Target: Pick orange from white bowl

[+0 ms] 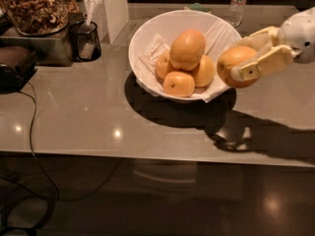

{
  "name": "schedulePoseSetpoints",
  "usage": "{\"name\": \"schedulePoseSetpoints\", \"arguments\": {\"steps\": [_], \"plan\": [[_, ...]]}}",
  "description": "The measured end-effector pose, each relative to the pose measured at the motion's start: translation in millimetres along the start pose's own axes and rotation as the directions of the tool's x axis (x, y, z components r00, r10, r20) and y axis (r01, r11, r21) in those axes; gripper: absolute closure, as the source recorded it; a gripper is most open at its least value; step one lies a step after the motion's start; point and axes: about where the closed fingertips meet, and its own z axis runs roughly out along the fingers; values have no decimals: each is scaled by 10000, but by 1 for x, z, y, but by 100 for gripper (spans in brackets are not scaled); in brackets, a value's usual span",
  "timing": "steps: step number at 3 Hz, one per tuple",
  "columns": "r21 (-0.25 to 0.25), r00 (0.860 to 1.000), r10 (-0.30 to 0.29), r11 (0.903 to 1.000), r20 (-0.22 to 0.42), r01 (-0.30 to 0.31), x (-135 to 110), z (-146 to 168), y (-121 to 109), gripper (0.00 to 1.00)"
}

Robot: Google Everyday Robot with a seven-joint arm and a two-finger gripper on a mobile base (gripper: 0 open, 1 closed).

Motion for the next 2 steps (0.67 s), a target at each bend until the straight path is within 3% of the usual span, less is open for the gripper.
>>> {"name": "schedulePoseSetpoints", "arguments": {"steps": [1, 2], "plan": [[-149, 9944, 637, 9979, 839, -627, 17, -16, 16, 100], [-280, 9737, 1540, 9881, 1681, -1515, 40, -32, 42, 100]]}}
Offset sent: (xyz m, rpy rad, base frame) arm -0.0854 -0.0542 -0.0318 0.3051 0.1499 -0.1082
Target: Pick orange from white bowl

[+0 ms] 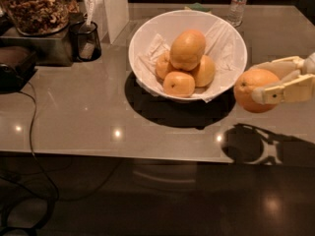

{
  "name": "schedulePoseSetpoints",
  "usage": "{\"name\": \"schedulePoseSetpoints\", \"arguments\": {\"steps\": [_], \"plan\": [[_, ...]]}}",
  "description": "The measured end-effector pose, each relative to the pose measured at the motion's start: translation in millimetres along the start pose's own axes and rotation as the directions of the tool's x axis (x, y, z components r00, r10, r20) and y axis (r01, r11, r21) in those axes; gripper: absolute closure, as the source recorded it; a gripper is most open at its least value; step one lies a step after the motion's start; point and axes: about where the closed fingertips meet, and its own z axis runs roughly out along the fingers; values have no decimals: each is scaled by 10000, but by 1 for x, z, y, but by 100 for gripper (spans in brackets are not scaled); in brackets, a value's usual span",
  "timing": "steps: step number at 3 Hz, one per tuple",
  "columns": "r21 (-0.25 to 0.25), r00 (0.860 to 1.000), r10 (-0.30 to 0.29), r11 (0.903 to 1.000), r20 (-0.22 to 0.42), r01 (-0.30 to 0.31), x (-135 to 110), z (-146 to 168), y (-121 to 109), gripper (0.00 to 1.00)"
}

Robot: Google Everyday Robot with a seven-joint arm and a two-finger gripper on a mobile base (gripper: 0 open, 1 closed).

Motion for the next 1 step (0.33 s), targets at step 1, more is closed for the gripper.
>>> {"name": "schedulePoseSetpoints", "arguments": {"steps": [1], "plan": [[0, 10000, 0, 10000, 0, 0, 0, 0, 0, 100]]}}
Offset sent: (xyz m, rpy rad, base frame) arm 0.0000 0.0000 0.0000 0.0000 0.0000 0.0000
